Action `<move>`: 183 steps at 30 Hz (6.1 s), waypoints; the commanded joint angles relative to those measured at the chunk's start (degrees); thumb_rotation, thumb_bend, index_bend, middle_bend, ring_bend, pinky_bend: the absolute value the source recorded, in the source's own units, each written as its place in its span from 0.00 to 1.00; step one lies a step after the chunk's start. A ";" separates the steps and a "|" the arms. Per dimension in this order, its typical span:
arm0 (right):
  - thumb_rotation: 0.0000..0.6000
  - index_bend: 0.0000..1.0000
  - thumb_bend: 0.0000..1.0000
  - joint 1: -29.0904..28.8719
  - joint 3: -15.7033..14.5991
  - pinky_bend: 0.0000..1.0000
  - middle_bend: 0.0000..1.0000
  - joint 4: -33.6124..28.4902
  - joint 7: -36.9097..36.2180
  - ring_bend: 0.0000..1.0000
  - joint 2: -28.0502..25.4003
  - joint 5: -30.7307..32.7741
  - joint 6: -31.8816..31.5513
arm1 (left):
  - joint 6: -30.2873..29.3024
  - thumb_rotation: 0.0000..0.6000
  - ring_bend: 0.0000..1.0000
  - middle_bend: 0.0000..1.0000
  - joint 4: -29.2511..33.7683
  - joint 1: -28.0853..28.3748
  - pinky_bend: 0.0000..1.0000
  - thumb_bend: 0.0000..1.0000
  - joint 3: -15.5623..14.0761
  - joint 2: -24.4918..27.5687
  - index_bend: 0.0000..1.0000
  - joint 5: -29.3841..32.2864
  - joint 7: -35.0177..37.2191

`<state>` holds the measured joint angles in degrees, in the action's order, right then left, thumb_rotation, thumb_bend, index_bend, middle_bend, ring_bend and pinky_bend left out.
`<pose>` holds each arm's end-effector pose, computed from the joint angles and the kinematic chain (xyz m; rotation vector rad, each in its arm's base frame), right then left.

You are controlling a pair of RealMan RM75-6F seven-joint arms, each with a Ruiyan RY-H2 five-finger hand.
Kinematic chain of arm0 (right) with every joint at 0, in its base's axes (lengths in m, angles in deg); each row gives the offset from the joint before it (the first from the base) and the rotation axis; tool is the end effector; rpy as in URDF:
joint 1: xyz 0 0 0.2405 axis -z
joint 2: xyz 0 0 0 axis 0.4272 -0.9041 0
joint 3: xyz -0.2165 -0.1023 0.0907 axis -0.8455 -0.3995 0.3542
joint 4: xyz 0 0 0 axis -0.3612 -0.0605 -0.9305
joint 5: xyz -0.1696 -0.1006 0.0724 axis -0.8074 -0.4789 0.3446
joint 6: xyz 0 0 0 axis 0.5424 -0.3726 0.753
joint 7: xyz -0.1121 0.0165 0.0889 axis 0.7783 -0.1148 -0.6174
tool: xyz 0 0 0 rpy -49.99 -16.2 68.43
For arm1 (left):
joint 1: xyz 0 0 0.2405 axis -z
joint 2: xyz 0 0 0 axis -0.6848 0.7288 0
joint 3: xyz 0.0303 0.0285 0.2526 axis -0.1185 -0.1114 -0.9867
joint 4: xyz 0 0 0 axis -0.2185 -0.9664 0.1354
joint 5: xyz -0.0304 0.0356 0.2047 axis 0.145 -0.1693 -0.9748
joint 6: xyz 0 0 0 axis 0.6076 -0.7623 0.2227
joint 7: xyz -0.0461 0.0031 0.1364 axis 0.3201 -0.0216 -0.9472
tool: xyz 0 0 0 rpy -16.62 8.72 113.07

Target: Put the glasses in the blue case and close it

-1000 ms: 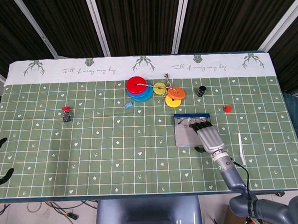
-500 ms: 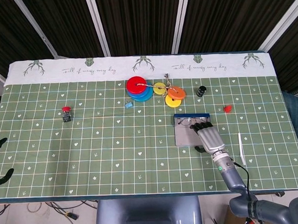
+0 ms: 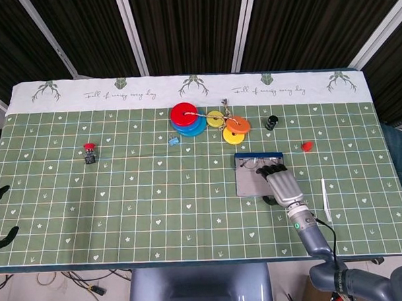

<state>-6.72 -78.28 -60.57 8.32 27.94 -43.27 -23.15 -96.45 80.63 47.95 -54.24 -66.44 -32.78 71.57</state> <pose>-0.2411 -0.3214 -0.0332 1.7249 -0.9155 0.8252 -0.3154 0.1769 0.1887 -1.4007 -0.8754 -0.7802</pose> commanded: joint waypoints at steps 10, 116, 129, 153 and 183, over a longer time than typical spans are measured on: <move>1.00 0.31 0.31 0.36 0.85 0.24 0.30 0.37 -0.86 0.27 0.60 -0.33 -0.20 | 0.30 1.00 0.00 0.00 0.12 0.05 0.00 0.24 -0.05 0.16 0.12 0.17 -0.09; 1.00 0.71 0.51 -0.20 3.37 0.24 0.32 -17.07 -2.46 0.30 -7.78 -1.01 0.87 | 1.23 1.00 0.00 0.00 0.92 0.04 0.00 0.24 -0.33 0.92 0.15 1.10 -0.94; 1.00 0.71 0.51 -5.63 7.55 0.24 0.31 -18.89 0.62 0.30 -7.60 8.06 9.28 | 1.17 1.00 0.00 0.00 0.86 0.06 0.00 0.24 -0.13 1.14 0.15 1.27 -0.59; 1.00 0.72 0.51 -12.78 12.22 0.24 0.30 -10.85 4.17 0.30 -6.17 23.13 15.57 | 1.23 1.00 0.00 0.00 0.95 0.05 0.00 0.24 -0.20 1.14 0.15 1.33 -0.97; 1.00 0.00 0.20 -16.73 11.96 0.23 0.11 -3.39 -1.86 0.17 -5.62 26.20 21.23 | 1.87 1.00 0.00 0.00 1.45 0.17 0.00 0.24 -0.26 1.42 0.15 1.98 -1.62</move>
<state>-23.59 -66.63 -63.47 7.04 22.60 -16.74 -1.55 -94.58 82.08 48.12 -54.49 -65.02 -30.80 69.95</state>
